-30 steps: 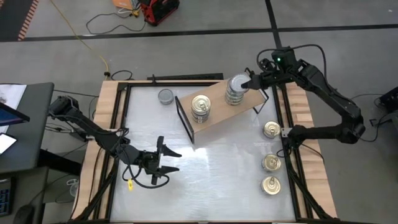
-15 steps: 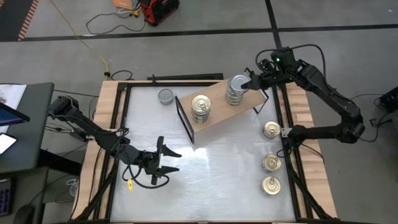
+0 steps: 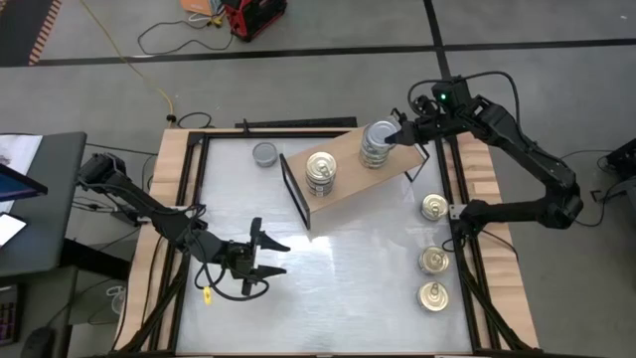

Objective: Stack canned seafood by type on shelf
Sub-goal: Stack the green tuna can on top of the green tuna can

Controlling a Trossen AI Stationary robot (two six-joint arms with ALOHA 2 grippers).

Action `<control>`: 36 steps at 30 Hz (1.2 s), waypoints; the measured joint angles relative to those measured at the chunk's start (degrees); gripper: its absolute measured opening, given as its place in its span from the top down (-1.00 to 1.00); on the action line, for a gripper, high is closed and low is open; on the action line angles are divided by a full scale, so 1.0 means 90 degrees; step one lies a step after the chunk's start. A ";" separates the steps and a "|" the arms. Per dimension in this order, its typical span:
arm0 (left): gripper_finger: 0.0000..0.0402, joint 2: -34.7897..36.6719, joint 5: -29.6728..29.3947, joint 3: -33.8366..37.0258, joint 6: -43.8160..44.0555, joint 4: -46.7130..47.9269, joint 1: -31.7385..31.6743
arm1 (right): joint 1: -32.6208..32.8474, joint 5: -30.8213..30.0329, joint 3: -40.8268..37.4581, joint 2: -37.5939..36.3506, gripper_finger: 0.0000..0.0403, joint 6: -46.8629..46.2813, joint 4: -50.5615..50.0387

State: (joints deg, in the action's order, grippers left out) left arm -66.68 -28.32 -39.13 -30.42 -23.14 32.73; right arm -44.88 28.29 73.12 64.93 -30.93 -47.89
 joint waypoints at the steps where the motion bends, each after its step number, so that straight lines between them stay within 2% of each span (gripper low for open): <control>1: -0.23 0.0000 0.0002 0.0000 -0.0030 -0.0025 0.0000 | 0.0002 -0.0004 0.0000 0.0000 -0.40 -0.0050 0.0016; 16: -0.23 0.0001 0.0005 0.0000 -0.0038 -0.0038 0.0002 | -0.0029 -0.0174 0.0000 0.0001 -0.40 -0.0566 0.0129; 36: -0.23 0.0103 -0.0024 0.0005 -0.0016 0.0017 0.0027 | -0.0143 -0.0385 0.0000 -0.0059 -0.40 -0.0580 -0.0151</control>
State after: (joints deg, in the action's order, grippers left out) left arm -65.75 -28.53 -39.09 -30.57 -22.99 32.97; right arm -46.17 24.82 73.12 64.40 -36.15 -49.25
